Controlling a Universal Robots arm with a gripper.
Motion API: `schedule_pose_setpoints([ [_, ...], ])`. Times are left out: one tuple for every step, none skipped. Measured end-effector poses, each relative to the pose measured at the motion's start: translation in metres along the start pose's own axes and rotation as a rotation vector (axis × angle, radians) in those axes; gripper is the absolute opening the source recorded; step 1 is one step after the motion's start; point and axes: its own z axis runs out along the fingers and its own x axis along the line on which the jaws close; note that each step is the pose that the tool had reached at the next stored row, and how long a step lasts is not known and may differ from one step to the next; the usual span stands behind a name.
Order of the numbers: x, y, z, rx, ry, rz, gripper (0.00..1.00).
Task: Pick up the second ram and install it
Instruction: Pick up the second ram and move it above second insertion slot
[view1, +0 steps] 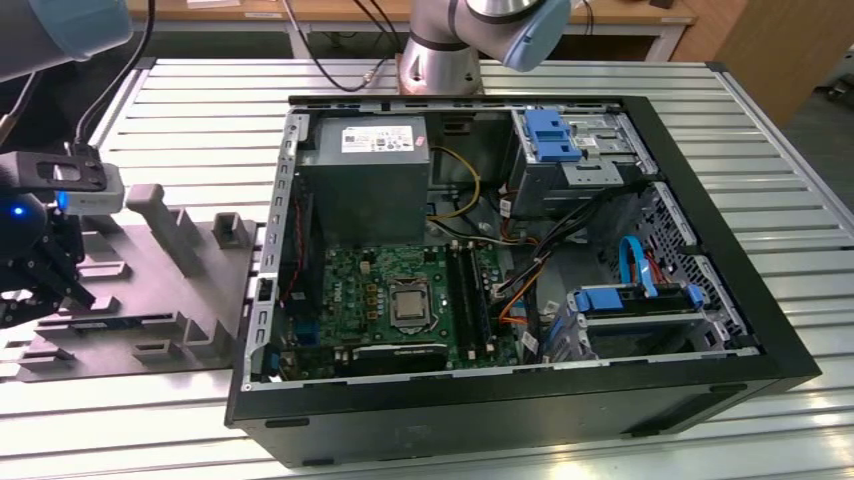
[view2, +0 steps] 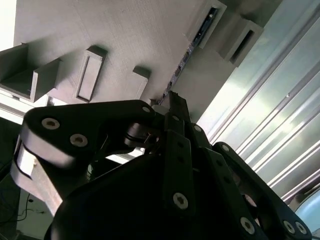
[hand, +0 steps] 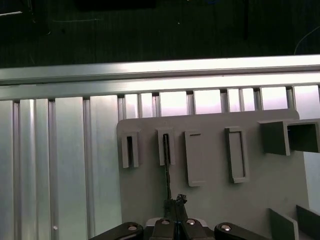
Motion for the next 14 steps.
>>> schedule_pose_setpoints([
  [0.0, 0.0, 0.0, -0.0002, 0.0001, 0.0, 0.1],
  [0.0, -0.0001, 0.0008, 0.0002, -0.0002, 0.0, 0.1],
  [0.0001, -0.0001, 0.0017, 0.0003, -0.0002, -0.002, 0.1],
  [0.0003, -0.0002, 0.0027, 0.0001, 0.0, -0.004, 0.1],
  [0.0005, -0.0002, 0.0038, -0.0002, 0.0002, -0.008, 0.1],
  [0.0006, -0.0003, 0.0052, -0.0002, 0.0004, -0.013, 0.1],
  [0.0006, -0.0003, 0.0066, -0.0004, 0.0006, -0.017, 0.1],
  [0.0007, -0.0004, 0.008, -0.0007, 0.0009, -0.021, 0.1],
  [0.0007, -0.0005, 0.0096, -0.0007, 0.0009, -0.025, 0.1],
  [0.0008, -0.0006, 0.0111, -0.0008, 0.001, -0.028, 0.1],
  [0.0009, -0.0006, 0.0124, -0.001, 0.0012, -0.031, 0.1],
  [0.0009, -0.0007, 0.0136, -0.0011, 0.0013, -0.034, 0.1],
  [0.001, -0.0007, 0.0145, -0.0012, 0.0015, -0.037, 0.1],
  [0.001, -0.0007, 0.0148, -0.0015, 0.0017, -0.04, 0.1],
])
